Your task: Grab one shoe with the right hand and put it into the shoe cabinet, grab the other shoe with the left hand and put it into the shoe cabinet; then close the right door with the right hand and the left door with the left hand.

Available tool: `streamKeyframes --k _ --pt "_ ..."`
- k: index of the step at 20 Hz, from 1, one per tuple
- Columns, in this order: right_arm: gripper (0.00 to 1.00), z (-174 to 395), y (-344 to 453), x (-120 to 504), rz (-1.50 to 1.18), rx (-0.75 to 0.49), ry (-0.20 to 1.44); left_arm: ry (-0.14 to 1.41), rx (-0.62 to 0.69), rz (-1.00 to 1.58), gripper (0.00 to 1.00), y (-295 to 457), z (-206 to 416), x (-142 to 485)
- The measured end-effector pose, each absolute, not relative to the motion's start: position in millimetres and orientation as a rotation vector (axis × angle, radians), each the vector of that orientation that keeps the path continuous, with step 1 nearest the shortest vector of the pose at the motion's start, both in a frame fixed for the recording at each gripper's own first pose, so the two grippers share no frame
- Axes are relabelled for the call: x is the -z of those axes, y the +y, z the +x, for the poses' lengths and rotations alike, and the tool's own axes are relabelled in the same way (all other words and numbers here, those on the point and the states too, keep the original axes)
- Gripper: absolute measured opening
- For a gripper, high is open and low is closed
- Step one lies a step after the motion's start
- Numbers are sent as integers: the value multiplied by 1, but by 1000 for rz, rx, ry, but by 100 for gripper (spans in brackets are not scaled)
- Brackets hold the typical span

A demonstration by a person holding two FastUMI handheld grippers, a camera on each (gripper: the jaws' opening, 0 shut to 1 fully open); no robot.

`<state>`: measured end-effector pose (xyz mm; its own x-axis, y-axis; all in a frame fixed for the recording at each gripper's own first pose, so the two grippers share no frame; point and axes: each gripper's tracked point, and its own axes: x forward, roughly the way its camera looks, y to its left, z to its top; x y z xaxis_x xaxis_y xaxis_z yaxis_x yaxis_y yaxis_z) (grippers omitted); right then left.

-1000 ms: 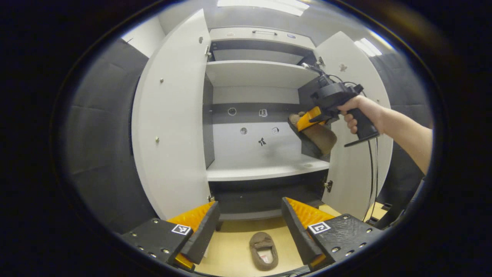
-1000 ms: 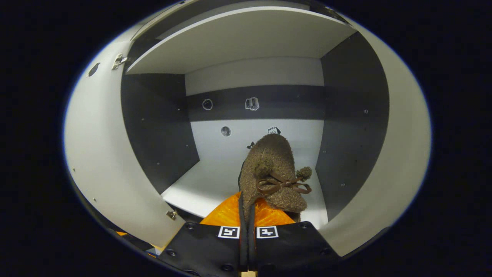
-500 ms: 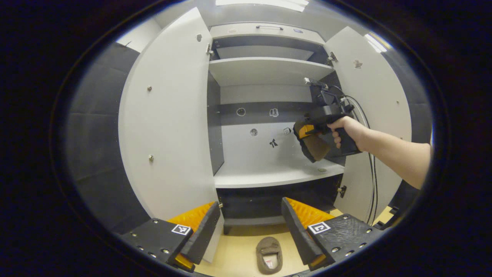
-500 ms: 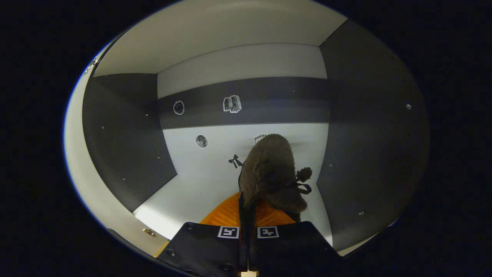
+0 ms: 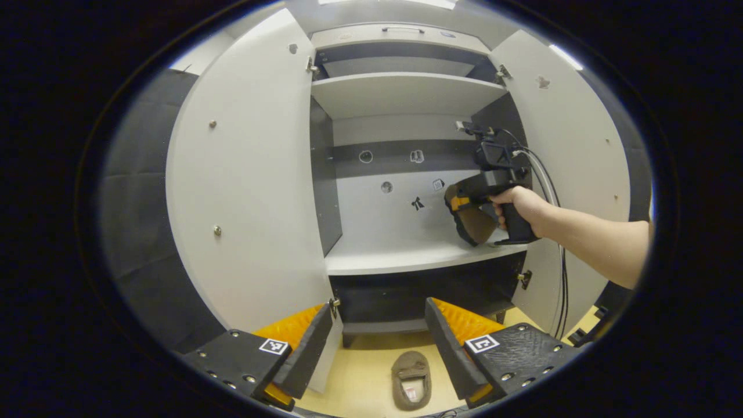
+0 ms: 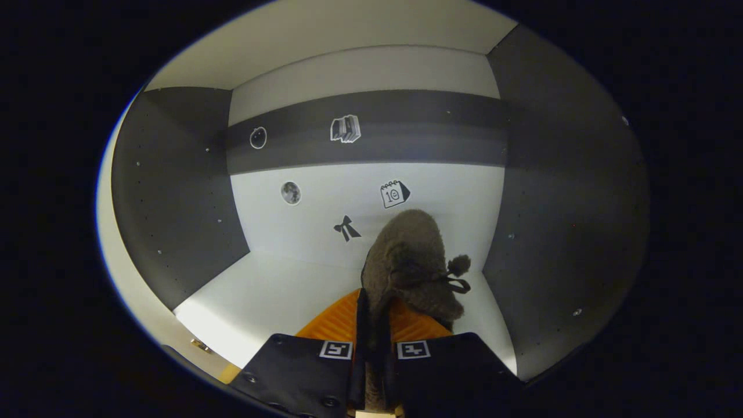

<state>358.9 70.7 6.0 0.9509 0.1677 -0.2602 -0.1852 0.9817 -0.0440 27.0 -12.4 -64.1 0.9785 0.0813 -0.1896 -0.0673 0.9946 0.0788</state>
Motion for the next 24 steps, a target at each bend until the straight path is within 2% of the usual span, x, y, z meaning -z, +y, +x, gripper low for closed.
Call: streamKeyframes --k 2,4,5,8,11,12,18,20,24 --pt "13 357 69 -3 -65 -174 265 196 -80 69 94 -11 29 65" --pt "28 351 71 2 -54 -185 282 197 -85 67 94 -8 27 66" --pt "28 349 76 4 -48 -204 290 198 -86 64 94 -7 27 67" --pt "82 332 83 3 -76 -231 297 194 -87 56 94 -6 25 66" --pt "92 312 85 -11 -86 -227 262 192 -83 55 94 -2 25 71" --pt "100 303 86 -20 -76 -224 237 195 -82 54 94 -1 25 72" --pt "100 238 82 -52 -14 -192 85 242 -50 52 94 10 24 101" --pt "95 215 80 -45 16 -173 45 260 -33 60 94 12 26 112" --pt "95 168 76 -19 53 -156 54 300 29 74 94 7 27 138"
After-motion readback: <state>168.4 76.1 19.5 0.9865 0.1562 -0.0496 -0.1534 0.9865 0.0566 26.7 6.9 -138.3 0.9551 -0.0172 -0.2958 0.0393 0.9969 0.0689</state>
